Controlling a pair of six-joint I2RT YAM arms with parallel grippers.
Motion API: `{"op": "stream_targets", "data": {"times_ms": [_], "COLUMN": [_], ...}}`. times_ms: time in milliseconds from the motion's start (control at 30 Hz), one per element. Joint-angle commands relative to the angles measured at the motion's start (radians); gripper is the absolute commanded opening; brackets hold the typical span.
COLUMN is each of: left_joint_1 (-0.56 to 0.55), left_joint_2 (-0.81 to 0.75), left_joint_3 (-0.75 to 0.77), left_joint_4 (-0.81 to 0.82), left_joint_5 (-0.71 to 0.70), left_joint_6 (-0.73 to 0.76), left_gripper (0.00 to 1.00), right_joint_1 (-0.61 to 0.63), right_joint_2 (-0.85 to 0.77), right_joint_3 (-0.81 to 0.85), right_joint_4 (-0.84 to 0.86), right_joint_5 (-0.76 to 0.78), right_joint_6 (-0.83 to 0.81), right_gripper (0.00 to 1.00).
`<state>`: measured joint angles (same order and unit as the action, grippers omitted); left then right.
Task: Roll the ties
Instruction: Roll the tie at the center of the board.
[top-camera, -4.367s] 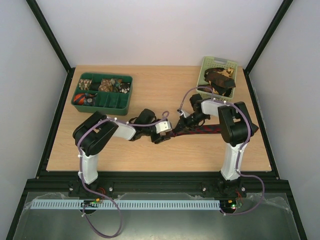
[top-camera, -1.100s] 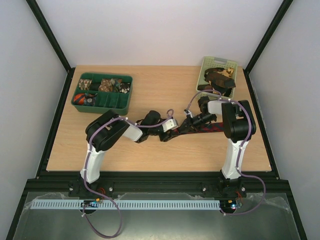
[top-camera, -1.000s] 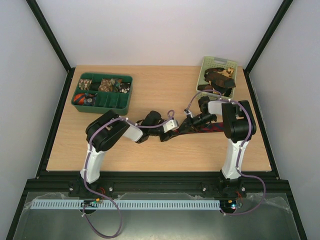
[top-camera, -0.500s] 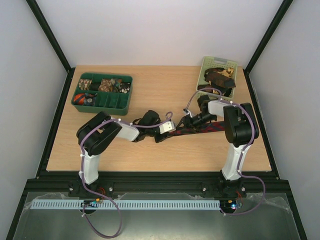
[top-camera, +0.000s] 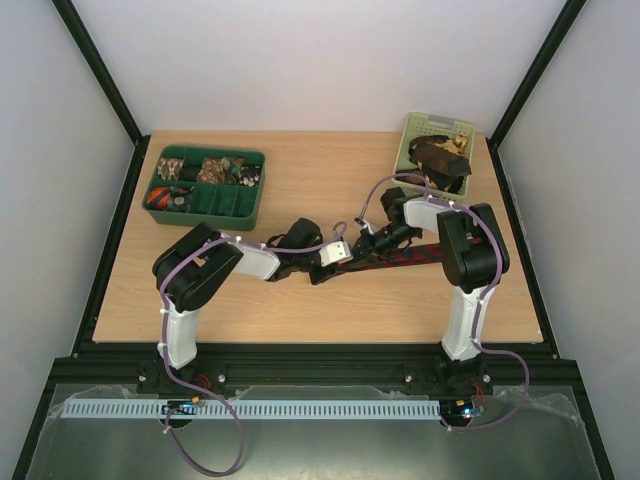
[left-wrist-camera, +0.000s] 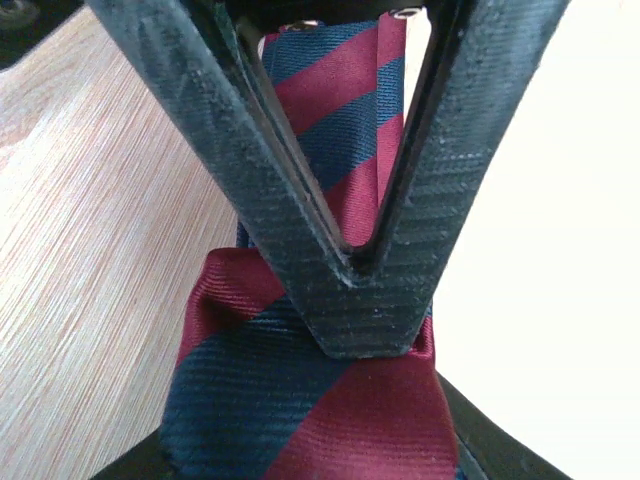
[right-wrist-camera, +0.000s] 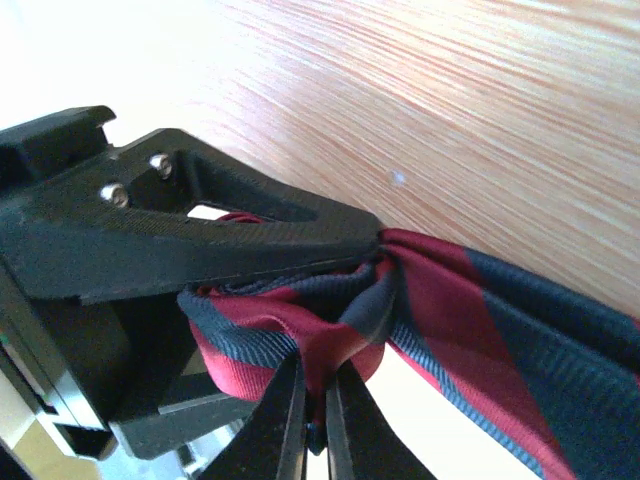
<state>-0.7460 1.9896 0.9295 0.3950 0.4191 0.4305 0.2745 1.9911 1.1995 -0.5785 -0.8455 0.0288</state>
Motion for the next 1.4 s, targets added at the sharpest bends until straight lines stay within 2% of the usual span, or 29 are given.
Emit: {"op": "stream_targets", "data": {"times_ms": [0, 100, 167, 233, 300, 533, 700, 933, 1067, 1167, 1367], "left_joint_1": [-0.001, 0.004, 0.012, 0.028, 0.043, 0.04, 0.021, -0.002, -0.004, 0.002, 0.012], "left_joint_2": [0.065, 0.067, 0.062, 0.054, 0.035, -0.016, 0.042, 0.107, 0.108, 0.087, 0.047], "left_joint_3": [-0.041, -0.039, -0.04, -0.033, -0.027, -0.096, -0.103, -0.074, -0.06, -0.061, -0.067], "left_joint_4": [-0.234, -0.232, -0.22, -0.193, -0.155, 0.106, 0.234, 0.253, 0.193, 0.103, -0.12], "left_joint_5": [-0.089, -0.085, -0.072, -0.05, -0.004, 0.095, 0.091, 0.059, 0.044, 0.034, -0.001], "left_joint_6": [0.042, 0.042, 0.035, -0.002, -0.03, -0.068, -0.08, -0.044, -0.025, -0.016, 0.017], "left_gripper": [0.38, 0.41, 0.51, 0.68, 0.77, 0.85, 0.83, 0.71, 0.5, 0.4, 0.36], "right_joint_1": [-0.003, -0.013, -0.021, -0.027, -0.029, -0.065, -0.074, -0.074, -0.074, -0.075, -0.081], "right_joint_2": [0.022, 0.023, 0.033, 0.056, 0.1, 0.189, 0.199, 0.209, 0.2, 0.17, 0.052], "right_joint_3": [0.02, 0.018, 0.011, 0.006, 0.016, 0.045, 0.048, 0.049, 0.048, 0.056, 0.074], "right_joint_4": [-0.023, -0.033, -0.031, -0.029, -0.055, -0.099, -0.105, -0.109, -0.114, -0.127, -0.177], "right_joint_5": [0.055, 0.065, 0.085, 0.097, 0.119, 0.14, 0.139, 0.132, 0.129, 0.132, 0.103], "right_joint_6": [-0.006, -0.019, -0.022, -0.034, -0.063, -0.082, -0.079, -0.075, -0.078, -0.088, -0.139], "right_gripper": [0.02, 0.01, 0.01, 0.01, 0.01, 0.01, 0.02, 0.01, 0.02, 0.13, 0.4]}}
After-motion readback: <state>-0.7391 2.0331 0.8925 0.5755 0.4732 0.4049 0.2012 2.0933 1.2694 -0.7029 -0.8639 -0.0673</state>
